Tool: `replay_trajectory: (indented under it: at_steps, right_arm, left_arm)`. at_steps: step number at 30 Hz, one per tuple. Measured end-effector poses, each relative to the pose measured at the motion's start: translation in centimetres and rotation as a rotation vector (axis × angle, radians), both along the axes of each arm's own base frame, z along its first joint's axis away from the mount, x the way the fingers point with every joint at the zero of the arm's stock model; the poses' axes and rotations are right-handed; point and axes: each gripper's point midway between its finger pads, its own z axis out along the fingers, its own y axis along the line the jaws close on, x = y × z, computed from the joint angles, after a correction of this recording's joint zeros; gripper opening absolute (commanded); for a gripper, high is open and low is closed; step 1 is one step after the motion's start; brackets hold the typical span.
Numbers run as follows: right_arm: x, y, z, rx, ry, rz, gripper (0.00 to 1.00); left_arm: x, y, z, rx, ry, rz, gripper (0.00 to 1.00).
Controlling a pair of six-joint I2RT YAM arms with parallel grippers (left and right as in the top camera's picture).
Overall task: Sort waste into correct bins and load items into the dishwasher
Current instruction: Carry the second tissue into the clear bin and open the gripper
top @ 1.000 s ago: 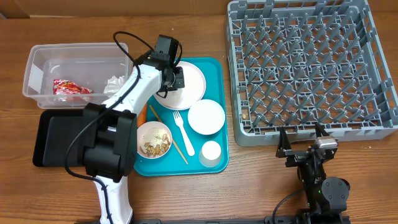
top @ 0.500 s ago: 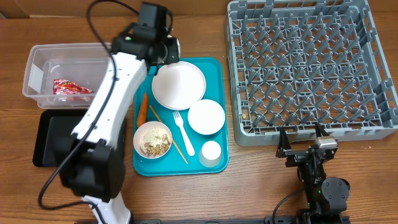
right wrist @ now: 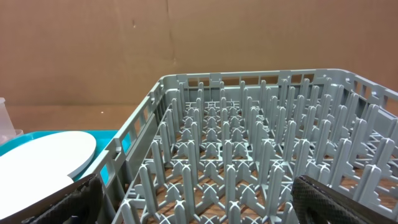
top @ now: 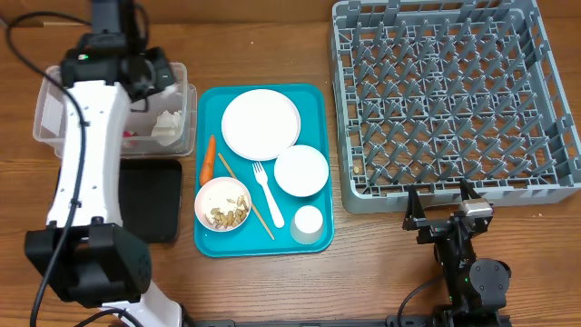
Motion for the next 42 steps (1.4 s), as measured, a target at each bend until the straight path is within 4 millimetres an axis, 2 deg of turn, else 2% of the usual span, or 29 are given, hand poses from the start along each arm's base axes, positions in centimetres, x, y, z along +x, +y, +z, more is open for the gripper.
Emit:
replay_trajectory:
  at_steps: [4,9,22,28,33,35,36,38,40,42]
  right_arm:
    - [0.0,0.0,0.0,0.000,0.000,0.000,1.00]
    - [0.0,0.0,0.0,-0.001,0.000,0.000,1.00]
    - [0.0,0.0,0.0,0.000,0.000,0.000,1.00]
    - [0.0,0.0,0.0,0.000,0.000,0.000,1.00]
    - [0.0,0.0,0.0,0.000,0.000,0.000,1.00]
    - [0.0,0.0,0.0,0.000,0.000,0.000,1.00]
    - [0.0,0.0,0.0,0.000,0.000,0.000,1.00]
    - [0.0,0.0,0.0,0.000,0.000,0.000,1.00]
    - [0.0,0.0,0.0,0.000,0.000,0.000,1.00]
    - [0.0,0.0,0.0,0.000,0.000,0.000,1.00]
  left_arm:
    - [-0.5,3.4,0.0,0.004,0.004,0.075,0.04]
    - [-0.7,5.4,-0.6,0.002,-0.002,0.127,0.04]
    - [-0.4,7.0,-6.8,0.047,-0.001,0.185,0.04]
    - [-0.2,7.2,-7.7,0.054,-0.022,0.197,0.19]
    - [0.4,7.4,-7.5,0.060,-0.049,0.199,0.23]
    - [0.4,7.4,-7.4,0.062,-0.053,0.200,0.30]
    - [0.4,7.5,-7.4,0.063,-0.053,0.201,0.48]
    - [0.4,7.5,-7.4,0.063,-0.053,0.201,0.72]
    - [0.4,7.5,-7.4,0.065,-0.053,0.199,0.80]
    - [0.4,7.5,-7.4,0.062,-0.053,0.203,0.81]
